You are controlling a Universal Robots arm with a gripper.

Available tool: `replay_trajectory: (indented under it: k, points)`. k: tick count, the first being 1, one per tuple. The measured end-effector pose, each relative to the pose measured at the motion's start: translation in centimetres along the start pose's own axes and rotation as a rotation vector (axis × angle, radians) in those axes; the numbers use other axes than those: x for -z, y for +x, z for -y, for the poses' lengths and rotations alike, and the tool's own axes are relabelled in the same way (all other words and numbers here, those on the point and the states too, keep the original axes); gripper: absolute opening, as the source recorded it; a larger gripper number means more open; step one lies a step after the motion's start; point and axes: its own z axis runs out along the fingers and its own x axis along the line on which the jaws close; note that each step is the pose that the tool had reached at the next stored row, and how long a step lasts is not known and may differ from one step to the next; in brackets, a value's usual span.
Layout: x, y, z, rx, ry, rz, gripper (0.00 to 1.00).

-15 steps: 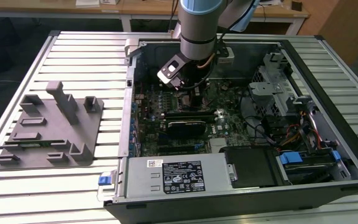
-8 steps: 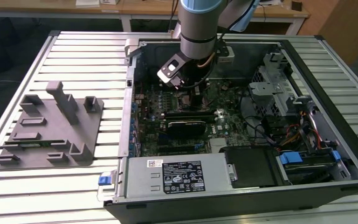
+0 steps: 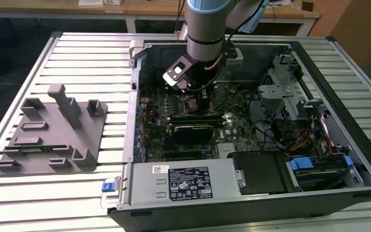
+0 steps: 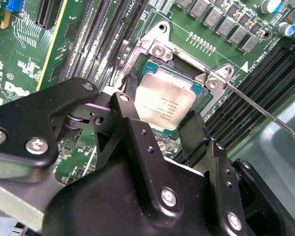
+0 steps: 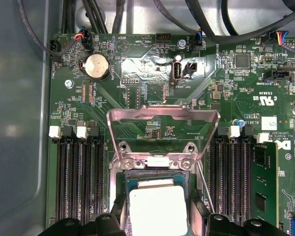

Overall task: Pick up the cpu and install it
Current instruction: 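Place the cpu into insertion slot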

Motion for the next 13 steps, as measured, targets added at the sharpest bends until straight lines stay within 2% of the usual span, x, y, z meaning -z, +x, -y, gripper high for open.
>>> replay_trajectory:
  k: [5, 6, 7, 13]
  points:
    - [0.00, 0.00, 0.00, 0.000, 0.0000, 0.0000, 0.62]
    - [0.00, 0.00, 0.00, 0.000, 0.0001, 0.0000, 0.60]
    - [0.01, 0.00, 0.00, 0.000, 0.0002, 0.0002, 0.54]
    - [0.00, 0.00, 0.00, 0.000, 0.0000, 0.0000, 0.54]
